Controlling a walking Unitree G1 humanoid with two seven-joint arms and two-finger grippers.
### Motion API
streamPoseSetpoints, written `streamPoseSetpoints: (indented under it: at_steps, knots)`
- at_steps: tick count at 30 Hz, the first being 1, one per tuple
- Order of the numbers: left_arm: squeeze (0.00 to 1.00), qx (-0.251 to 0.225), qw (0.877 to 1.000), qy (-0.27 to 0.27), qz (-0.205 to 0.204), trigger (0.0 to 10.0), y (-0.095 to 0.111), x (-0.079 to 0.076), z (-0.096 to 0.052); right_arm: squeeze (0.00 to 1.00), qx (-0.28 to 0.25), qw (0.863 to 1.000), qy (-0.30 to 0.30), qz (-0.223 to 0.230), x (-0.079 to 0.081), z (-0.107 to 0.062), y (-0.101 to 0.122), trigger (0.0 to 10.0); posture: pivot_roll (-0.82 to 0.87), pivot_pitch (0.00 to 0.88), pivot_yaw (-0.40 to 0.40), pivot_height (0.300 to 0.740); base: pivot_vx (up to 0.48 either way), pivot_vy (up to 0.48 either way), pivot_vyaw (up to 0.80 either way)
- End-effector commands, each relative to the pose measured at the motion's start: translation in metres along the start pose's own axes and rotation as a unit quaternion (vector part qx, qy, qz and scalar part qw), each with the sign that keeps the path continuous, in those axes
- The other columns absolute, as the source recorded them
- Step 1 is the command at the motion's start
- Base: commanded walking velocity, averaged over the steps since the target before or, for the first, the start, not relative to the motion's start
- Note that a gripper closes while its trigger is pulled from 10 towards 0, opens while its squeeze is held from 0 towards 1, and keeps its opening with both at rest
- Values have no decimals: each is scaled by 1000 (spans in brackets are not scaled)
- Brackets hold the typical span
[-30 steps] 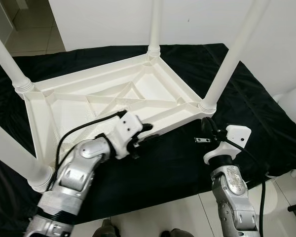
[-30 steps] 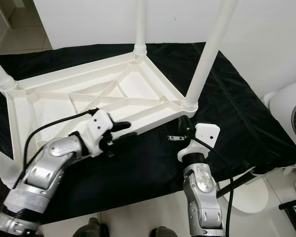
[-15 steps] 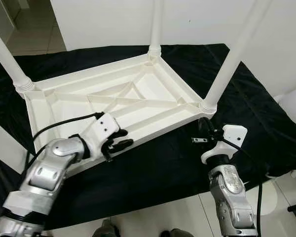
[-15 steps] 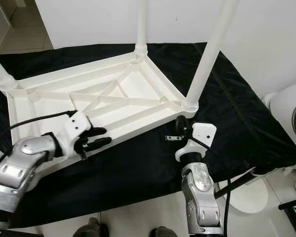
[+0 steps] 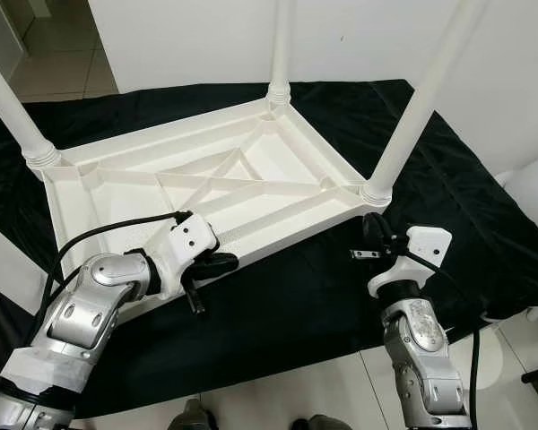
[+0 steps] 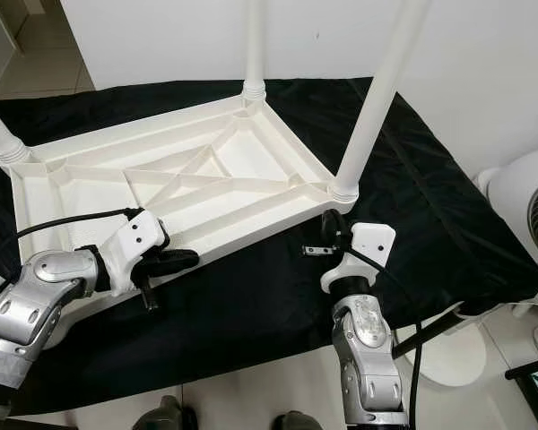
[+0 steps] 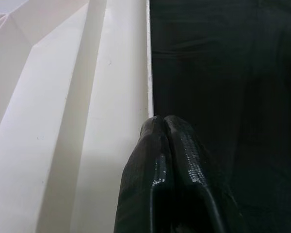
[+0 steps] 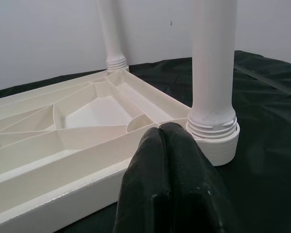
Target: Building children table
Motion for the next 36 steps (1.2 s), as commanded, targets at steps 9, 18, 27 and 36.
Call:
streamPoseSetpoints:
  at_steps: [9, 18, 27, 36]
  knots:
    - [1000, 7, 1000, 9, -5, 10000, -1, 2, 4, 0, 3, 1000, 1, -1, 0, -1, -2, 10000, 35, 50, -13, 740, 0, 0, 0]
    - [0, 25, 999, 32, 14, 10000, -6, 7, 7, 0, 4, 1000, -1, -1, -2, 0, -2, 10000, 34, 50, -12, 740, 0, 0, 0]
    - [0, 39, 999, 27, 23, 10000, -15, 1, 14, 0, 5, 1000, 1, 0, 0, -1, -3, 10000, 30, 53, -13, 740, 0, 0, 0]
    - [0, 26, 999, 30, 23, 0, -11, 3, 20, 0, 4, 1000, -2, -3, -2, -1, -2, 10000, 21, 49, -10, 740, 0, 0, 0]
Point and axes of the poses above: a point about 5 cm out from each wrist's last joint towards the gripper, its own z axis pointing out of the wrist towards the gripper, its own y axis along the axis of the wrist's last joint, x = y × z, the point moved 4 cm from there along z, pointing out of the wrist towards the gripper, and after that the axes turned 9 degrees about z, right-handed, at the moved point
